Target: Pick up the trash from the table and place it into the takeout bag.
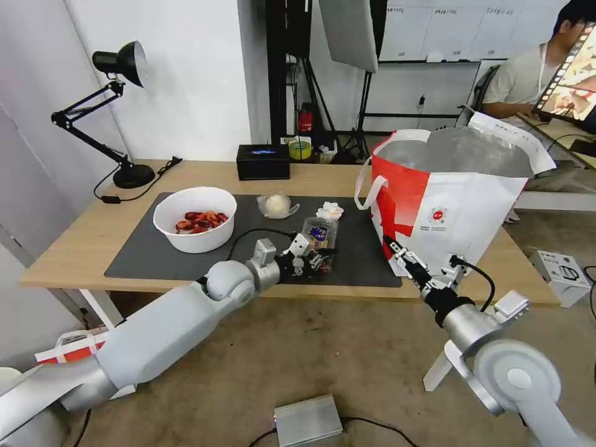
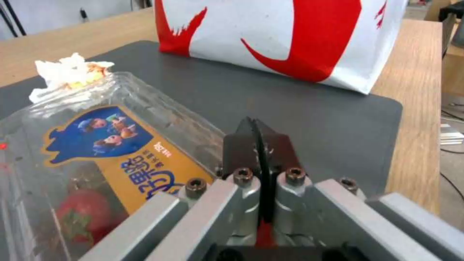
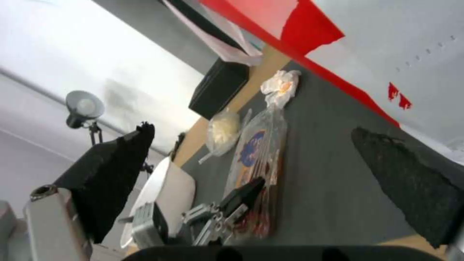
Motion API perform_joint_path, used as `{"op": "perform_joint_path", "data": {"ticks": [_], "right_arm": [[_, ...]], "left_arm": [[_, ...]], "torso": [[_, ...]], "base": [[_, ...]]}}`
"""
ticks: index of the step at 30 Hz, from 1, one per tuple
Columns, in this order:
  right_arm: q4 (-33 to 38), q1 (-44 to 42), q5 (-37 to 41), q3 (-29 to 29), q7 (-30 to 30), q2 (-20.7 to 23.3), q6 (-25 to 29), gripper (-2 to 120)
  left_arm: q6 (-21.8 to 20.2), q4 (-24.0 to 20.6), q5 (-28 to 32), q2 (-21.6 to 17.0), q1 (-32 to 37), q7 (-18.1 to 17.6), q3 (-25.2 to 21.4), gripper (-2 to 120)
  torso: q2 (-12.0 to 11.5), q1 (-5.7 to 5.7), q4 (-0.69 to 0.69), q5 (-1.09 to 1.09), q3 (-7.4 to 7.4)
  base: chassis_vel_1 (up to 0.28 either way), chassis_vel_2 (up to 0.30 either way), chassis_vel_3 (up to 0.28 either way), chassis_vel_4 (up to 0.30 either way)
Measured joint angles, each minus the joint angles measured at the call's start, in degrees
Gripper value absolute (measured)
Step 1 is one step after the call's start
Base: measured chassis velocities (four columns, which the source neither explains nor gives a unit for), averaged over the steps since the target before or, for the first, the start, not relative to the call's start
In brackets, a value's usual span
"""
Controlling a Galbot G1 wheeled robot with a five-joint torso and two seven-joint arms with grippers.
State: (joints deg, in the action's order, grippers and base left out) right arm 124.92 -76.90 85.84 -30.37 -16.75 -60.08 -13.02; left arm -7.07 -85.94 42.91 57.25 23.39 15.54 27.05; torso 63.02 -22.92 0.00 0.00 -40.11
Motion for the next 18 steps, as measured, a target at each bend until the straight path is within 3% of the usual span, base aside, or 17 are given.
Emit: {"op": "perform_joint_path", "data": {"ticks": [18], "right_arm": [[-0.7,0.6,-0.2,0.8,-0.1,0.0,-0.1,100]], "left_arm": [[1.4,0.8,2.1,-0.2,-0.2,-4.7,-2.6,0]], "torso": [[0.0,0.00,0.00,0.00,0.00]], "base": [[0.000,0.000,0.000,0.000]]}}
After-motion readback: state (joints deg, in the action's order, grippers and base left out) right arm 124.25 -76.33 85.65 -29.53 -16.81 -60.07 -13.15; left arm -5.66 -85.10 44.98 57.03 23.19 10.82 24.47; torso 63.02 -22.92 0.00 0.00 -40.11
